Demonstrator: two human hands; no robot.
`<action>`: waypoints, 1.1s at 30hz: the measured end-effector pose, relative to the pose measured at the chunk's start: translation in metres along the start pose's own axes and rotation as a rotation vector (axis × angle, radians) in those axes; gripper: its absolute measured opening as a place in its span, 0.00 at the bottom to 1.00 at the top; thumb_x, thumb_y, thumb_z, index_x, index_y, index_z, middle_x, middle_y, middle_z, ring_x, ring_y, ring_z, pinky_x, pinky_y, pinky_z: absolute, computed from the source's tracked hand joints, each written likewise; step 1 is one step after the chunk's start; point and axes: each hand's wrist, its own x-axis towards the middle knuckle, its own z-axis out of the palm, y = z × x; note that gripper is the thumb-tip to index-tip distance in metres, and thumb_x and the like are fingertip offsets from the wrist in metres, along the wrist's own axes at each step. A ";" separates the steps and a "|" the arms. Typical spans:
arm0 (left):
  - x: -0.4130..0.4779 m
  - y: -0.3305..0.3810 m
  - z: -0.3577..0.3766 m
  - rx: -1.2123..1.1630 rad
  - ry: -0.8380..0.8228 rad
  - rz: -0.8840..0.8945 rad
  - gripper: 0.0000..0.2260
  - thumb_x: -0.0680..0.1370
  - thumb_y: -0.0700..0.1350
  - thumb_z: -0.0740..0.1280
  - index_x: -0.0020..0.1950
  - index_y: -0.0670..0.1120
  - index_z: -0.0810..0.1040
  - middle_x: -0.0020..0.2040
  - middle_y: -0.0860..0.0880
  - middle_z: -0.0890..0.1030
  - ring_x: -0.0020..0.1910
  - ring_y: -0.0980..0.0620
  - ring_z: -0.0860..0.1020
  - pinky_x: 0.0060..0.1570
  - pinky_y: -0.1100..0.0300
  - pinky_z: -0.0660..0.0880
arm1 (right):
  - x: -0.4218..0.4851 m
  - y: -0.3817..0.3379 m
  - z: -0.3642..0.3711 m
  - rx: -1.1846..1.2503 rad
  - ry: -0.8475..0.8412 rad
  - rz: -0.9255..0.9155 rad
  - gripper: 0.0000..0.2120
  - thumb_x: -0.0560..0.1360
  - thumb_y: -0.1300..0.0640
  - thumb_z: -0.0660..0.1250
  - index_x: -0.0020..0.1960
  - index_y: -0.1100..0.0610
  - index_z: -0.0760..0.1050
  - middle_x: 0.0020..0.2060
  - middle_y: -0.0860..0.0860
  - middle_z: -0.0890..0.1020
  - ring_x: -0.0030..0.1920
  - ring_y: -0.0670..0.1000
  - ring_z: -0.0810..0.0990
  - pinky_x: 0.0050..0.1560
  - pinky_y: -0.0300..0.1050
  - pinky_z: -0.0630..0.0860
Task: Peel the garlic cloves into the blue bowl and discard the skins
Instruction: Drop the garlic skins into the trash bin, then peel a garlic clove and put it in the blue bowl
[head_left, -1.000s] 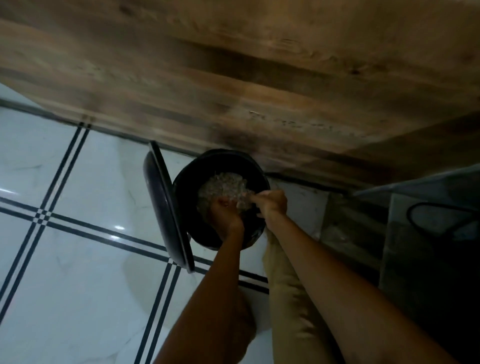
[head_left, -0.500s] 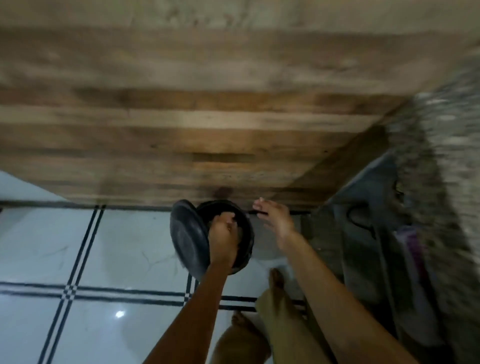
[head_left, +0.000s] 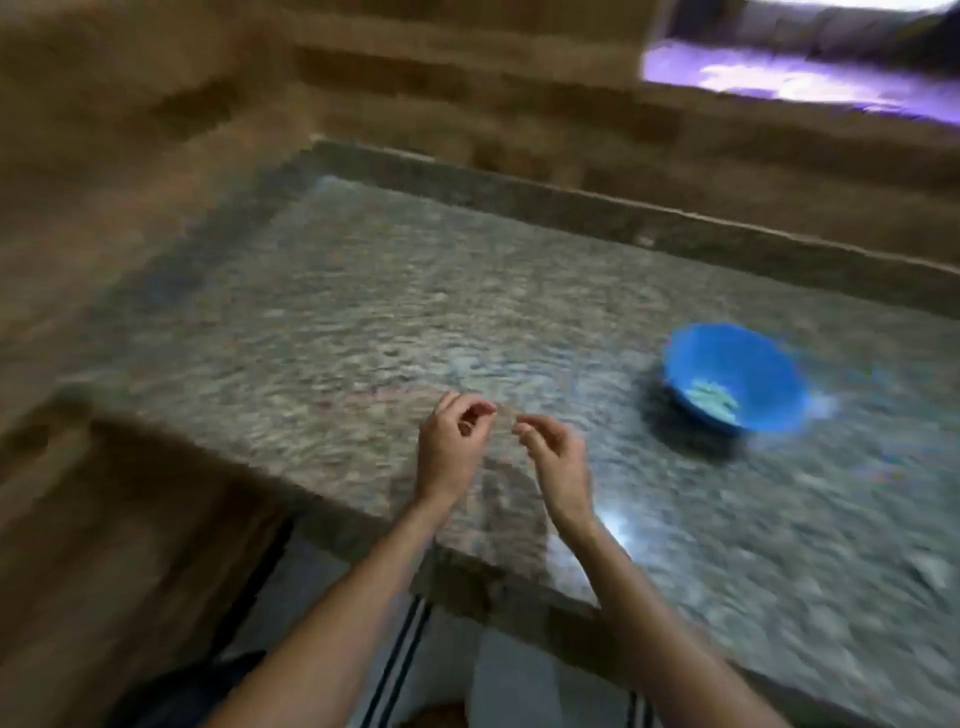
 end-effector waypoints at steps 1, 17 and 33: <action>-0.009 0.019 0.038 -0.024 -0.137 0.010 0.04 0.72 0.35 0.70 0.44 0.43 0.82 0.42 0.47 0.80 0.38 0.56 0.77 0.42 0.62 0.73 | -0.007 0.014 -0.038 -0.036 0.081 -0.003 0.07 0.75 0.63 0.65 0.51 0.57 0.80 0.45 0.53 0.83 0.48 0.51 0.81 0.55 0.53 0.76; -0.092 0.126 0.230 0.384 -0.504 0.151 0.08 0.75 0.41 0.69 0.54 0.43 0.82 0.50 0.47 0.82 0.47 0.53 0.79 0.50 0.64 0.73 | -0.068 0.105 -0.347 -0.516 0.488 0.318 0.24 0.77 0.55 0.63 0.72 0.53 0.63 0.70 0.54 0.64 0.66 0.55 0.67 0.51 0.41 0.64; -0.088 0.197 0.252 -0.293 -0.923 -0.113 0.13 0.72 0.40 0.73 0.57 0.43 0.81 0.52 0.48 0.83 0.47 0.52 0.82 0.45 0.60 0.80 | -0.050 0.077 -0.323 0.894 0.550 0.432 0.07 0.71 0.70 0.66 0.48 0.61 0.77 0.42 0.55 0.83 0.39 0.50 0.84 0.36 0.38 0.80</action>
